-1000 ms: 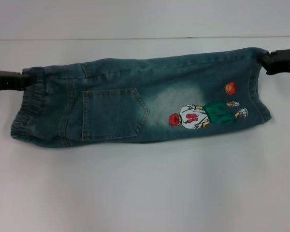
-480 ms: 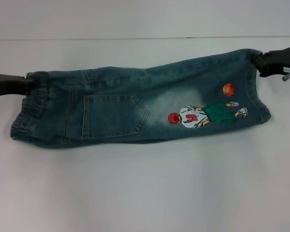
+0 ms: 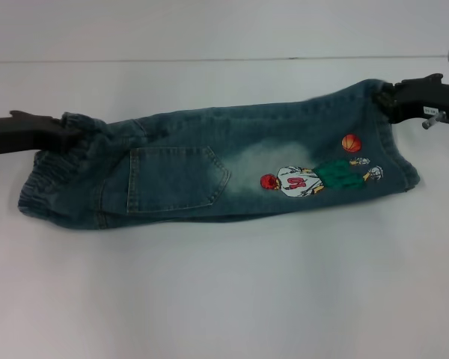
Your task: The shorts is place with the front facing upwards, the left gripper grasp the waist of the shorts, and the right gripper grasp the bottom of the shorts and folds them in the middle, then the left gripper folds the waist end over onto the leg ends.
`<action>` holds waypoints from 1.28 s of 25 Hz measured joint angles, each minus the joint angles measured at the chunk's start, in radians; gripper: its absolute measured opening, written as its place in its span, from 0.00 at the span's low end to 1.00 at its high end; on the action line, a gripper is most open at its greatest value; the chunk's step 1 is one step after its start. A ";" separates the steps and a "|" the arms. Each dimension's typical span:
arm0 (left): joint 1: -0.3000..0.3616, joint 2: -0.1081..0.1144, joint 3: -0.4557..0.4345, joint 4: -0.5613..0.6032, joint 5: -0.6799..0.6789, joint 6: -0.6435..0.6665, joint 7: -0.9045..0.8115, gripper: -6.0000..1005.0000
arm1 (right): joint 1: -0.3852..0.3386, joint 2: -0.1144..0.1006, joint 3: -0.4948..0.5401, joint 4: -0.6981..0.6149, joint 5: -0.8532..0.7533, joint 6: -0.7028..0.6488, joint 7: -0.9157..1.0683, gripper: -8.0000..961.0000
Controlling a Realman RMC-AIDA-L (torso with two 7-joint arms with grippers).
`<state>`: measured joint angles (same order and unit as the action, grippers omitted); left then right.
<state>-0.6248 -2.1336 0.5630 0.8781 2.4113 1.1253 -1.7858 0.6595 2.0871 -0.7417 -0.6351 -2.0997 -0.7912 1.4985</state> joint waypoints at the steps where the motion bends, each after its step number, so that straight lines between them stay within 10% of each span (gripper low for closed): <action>1: 0.000 0.001 0.026 0.000 0.003 -0.012 0.001 0.12 | -0.002 0.000 -0.004 0.000 0.000 0.001 0.002 0.06; 19: -0.051 0.052 0.126 -0.026 0.230 -0.094 -0.125 0.63 | -0.028 -0.001 0.002 -0.013 0.003 0.004 0.002 0.80; 32: -0.007 0.049 0.123 0.014 0.230 -0.013 -0.122 0.62 | -0.029 0.002 0.004 -0.014 0.004 -0.003 0.003 0.87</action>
<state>-0.6316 -2.0850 0.6862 0.8925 2.6410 1.1128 -1.9073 0.6304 2.0894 -0.7379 -0.6489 -2.0953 -0.7940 1.5018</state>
